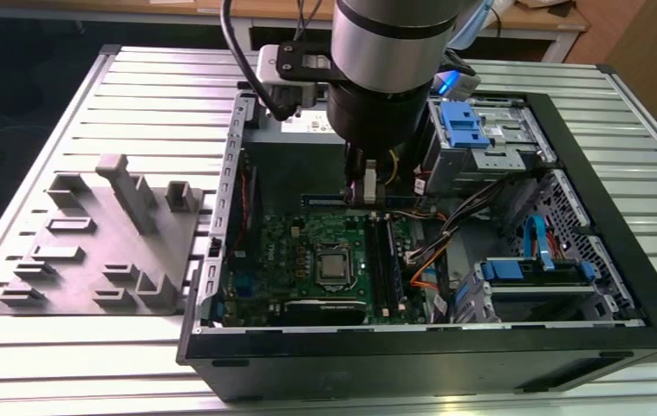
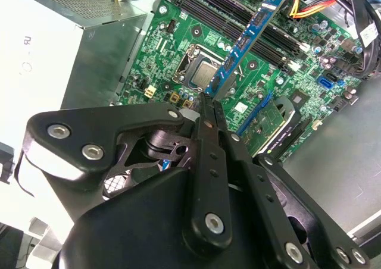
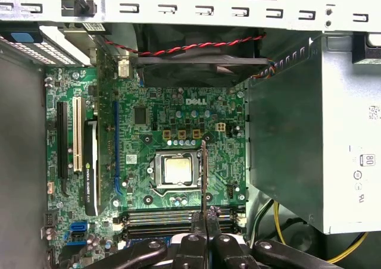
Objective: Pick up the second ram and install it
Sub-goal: 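Insert the second ram into the second slot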
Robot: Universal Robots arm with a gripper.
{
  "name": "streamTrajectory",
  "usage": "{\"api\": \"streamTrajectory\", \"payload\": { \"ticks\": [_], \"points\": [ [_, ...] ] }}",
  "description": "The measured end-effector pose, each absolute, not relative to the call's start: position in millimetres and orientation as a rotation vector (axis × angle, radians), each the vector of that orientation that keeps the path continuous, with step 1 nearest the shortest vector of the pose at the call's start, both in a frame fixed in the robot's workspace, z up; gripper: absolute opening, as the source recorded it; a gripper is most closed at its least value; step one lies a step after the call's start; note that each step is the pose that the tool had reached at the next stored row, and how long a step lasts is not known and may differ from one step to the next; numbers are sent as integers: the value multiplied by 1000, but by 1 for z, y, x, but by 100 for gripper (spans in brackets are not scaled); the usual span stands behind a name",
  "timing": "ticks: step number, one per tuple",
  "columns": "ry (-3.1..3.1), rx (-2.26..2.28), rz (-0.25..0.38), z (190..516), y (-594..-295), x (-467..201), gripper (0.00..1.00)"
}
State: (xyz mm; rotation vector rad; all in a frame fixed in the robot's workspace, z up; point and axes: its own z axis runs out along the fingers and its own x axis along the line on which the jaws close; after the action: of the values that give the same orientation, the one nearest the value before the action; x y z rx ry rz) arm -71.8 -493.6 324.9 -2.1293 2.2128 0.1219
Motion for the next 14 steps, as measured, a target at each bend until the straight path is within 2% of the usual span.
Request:
{"api": "streamTrajectory", "payload": {
  "ticks": [14],
  "points": [
    [2398, -1907, 111, 324, -494, -72, 9]
  ]
}}
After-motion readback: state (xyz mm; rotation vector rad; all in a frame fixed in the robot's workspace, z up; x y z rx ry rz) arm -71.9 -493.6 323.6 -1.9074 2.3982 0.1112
